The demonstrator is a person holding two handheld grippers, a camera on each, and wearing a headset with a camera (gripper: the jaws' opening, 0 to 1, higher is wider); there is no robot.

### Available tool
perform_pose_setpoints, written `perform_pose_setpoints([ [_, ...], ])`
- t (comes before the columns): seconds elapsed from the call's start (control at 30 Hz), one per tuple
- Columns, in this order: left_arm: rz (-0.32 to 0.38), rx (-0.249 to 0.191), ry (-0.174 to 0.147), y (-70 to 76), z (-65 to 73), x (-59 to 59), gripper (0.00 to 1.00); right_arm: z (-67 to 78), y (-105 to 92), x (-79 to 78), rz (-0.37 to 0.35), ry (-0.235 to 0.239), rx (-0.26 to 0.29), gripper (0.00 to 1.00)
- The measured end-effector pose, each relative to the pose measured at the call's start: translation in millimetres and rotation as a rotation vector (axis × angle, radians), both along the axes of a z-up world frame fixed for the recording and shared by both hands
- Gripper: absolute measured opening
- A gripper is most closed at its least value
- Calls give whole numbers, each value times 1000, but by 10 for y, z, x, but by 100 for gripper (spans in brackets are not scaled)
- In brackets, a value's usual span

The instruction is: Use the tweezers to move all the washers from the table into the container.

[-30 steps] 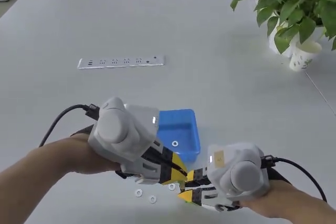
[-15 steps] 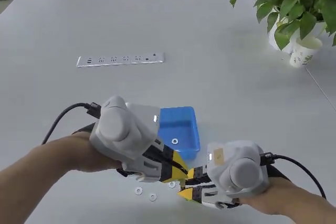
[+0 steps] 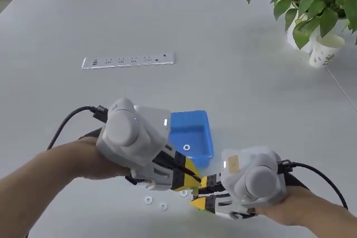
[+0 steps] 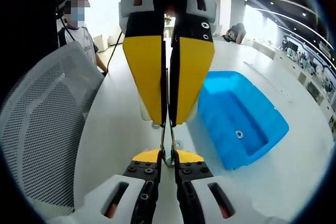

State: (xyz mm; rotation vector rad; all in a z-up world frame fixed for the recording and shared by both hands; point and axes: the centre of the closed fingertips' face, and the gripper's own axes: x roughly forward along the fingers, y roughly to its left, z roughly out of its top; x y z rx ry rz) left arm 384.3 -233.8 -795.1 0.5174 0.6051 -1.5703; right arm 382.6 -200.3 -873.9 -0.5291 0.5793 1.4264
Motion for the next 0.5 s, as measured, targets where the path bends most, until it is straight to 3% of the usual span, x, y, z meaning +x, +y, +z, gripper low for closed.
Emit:
perform_pose_setpoints([
  [0.5,8,-6,11,-6,1,25,5,-17,-4,22,-11,8,-11,9],
])
